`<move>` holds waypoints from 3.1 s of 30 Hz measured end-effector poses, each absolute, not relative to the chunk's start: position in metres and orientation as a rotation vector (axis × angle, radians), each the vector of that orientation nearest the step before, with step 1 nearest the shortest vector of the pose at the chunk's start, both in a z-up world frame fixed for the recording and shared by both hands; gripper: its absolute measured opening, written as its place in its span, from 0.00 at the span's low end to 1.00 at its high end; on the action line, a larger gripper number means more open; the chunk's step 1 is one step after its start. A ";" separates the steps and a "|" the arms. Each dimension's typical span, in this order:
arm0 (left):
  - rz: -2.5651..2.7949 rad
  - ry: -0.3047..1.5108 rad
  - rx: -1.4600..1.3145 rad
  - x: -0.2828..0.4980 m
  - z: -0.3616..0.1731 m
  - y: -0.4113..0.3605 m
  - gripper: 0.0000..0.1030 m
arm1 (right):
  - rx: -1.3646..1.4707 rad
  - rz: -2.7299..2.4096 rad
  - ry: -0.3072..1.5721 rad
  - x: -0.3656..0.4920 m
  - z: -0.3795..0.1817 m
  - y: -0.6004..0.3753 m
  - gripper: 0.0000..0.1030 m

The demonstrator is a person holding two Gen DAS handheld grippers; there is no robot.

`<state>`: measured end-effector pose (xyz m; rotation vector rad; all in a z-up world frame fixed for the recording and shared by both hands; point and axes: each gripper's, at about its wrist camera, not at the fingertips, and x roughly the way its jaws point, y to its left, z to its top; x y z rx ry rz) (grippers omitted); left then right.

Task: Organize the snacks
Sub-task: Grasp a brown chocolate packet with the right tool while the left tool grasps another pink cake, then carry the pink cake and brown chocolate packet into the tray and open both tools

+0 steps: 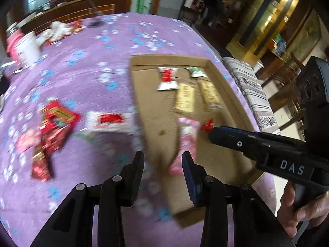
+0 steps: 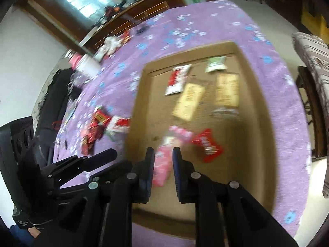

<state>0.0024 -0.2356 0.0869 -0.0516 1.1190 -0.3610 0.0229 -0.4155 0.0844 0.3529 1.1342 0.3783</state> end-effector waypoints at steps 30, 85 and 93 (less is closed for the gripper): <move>-0.242 1.062 -0.082 -0.005 0.086 0.064 0.39 | 0.285 0.341 1.278 0.055 0.045 -0.163 0.39; -0.539 1.148 0.040 -0.005 0.043 -0.030 0.27 | 0.312 0.324 1.232 -0.013 0.059 -0.206 0.24; -0.570 1.113 0.053 -0.012 0.063 -0.057 0.27 | 0.324 0.333 1.205 -0.019 0.067 -0.226 0.24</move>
